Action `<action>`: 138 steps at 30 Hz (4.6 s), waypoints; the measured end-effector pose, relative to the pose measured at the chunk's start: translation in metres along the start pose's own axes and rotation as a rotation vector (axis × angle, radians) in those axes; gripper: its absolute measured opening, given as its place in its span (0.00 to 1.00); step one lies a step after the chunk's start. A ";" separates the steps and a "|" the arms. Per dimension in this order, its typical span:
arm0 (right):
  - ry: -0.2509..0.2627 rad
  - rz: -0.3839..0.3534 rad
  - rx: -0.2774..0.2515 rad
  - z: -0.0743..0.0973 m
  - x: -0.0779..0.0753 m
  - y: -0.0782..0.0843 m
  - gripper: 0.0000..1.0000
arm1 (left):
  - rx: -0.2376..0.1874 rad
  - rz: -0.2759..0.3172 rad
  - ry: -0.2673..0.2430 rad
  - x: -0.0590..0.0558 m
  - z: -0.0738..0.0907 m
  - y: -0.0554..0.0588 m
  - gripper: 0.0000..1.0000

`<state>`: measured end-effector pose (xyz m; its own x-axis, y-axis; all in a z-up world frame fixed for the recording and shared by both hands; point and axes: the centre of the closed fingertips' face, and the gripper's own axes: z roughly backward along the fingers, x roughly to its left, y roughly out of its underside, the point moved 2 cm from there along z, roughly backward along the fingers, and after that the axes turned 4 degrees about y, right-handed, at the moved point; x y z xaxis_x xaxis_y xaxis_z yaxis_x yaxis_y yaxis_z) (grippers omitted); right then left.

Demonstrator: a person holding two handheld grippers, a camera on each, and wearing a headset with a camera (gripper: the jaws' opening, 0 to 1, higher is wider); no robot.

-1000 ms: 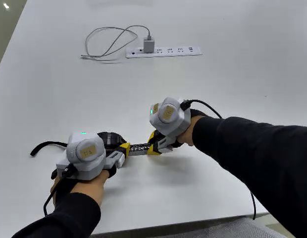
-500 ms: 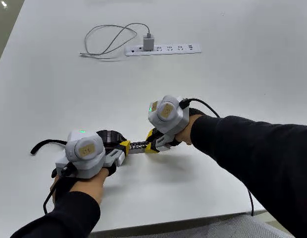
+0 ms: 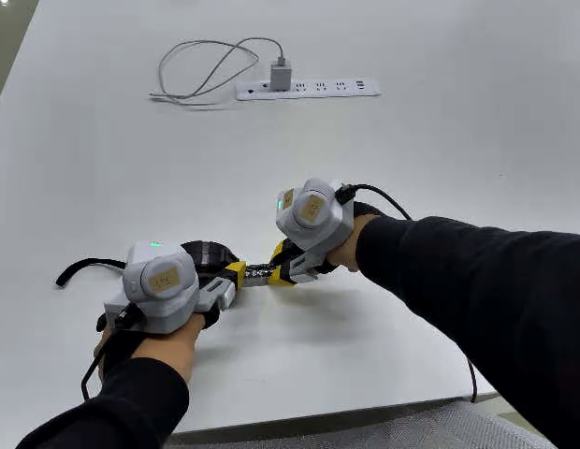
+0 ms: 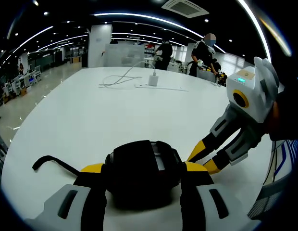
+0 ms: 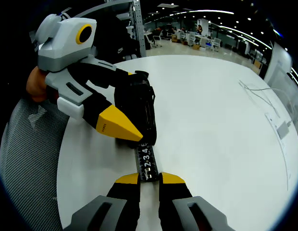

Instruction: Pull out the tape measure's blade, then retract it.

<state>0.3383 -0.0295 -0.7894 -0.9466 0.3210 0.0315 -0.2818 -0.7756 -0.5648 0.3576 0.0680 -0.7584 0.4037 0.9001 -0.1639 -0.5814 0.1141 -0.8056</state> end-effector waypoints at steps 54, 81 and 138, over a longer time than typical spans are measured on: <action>-0.003 -0.015 -0.034 -0.016 0.005 -0.022 0.10 | 0.010 0.025 0.009 0.001 0.001 0.000 0.58; -0.021 0.004 -0.046 -0.022 0.005 -0.030 0.10 | 0.008 0.028 0.008 0.002 0.000 0.000 0.58; 0.113 -0.084 -0.163 0.064 0.006 -0.011 0.29 | -0.011 -0.089 0.214 0.009 0.045 -0.034 0.99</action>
<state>0.3257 -0.0536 -0.7297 -0.8947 0.4467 -0.0037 -0.3210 -0.6485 -0.6902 0.3496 0.0911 -0.7067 0.5938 0.7772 -0.2081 -0.5300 0.1832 -0.8280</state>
